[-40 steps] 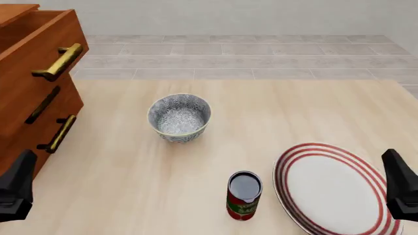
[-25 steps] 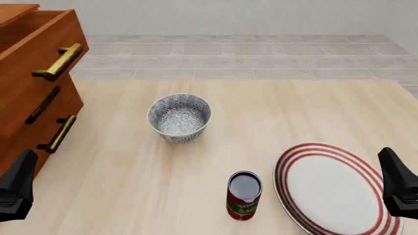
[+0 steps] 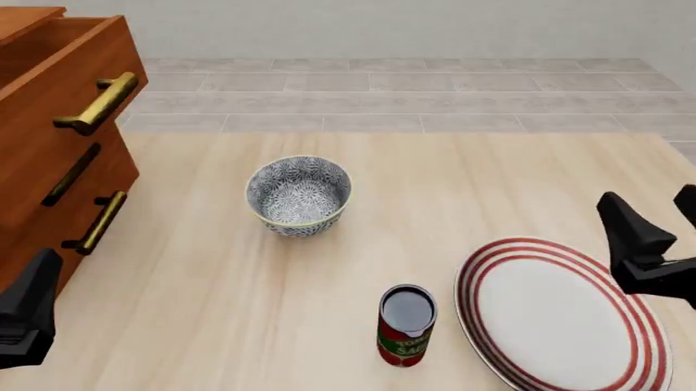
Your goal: Put the bowl on the plate.
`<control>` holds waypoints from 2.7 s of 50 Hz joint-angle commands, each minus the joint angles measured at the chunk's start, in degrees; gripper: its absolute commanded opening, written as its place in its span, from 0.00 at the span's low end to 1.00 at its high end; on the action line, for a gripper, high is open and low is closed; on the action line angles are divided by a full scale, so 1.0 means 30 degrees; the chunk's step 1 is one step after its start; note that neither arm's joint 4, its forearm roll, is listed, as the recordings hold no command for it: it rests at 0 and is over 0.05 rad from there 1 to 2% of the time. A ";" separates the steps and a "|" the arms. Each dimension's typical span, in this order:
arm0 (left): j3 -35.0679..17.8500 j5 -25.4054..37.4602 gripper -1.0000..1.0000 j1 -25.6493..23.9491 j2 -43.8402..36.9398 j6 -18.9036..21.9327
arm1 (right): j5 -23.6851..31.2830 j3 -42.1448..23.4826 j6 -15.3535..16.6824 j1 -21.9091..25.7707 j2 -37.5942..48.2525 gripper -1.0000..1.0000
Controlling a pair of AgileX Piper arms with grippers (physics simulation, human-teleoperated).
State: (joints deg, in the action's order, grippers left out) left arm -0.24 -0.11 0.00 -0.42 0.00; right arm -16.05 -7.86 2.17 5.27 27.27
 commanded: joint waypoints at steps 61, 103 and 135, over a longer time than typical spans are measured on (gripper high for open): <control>-0.0001 0.0000 1.00 0.0000 -0.0002 0.0000 | 0.3376 -1.9731 0.1537 1.0029 2.4187 1.00; -0.0001 0.0000 1.00 0.0000 -0.0002 0.0000 | 0.5704 -2.2523 0.1795 0.8387 2.8979 1.00; -0.0001 0.0000 1.00 0.0000 -0.0002 0.0000 | 0.5709 -2.3470 0.1366 0.8779 3.0622 1.00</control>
State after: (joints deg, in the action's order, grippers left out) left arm -0.25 -0.11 0.00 -0.43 0.00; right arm 1.10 -77.41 6.78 31.10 117.76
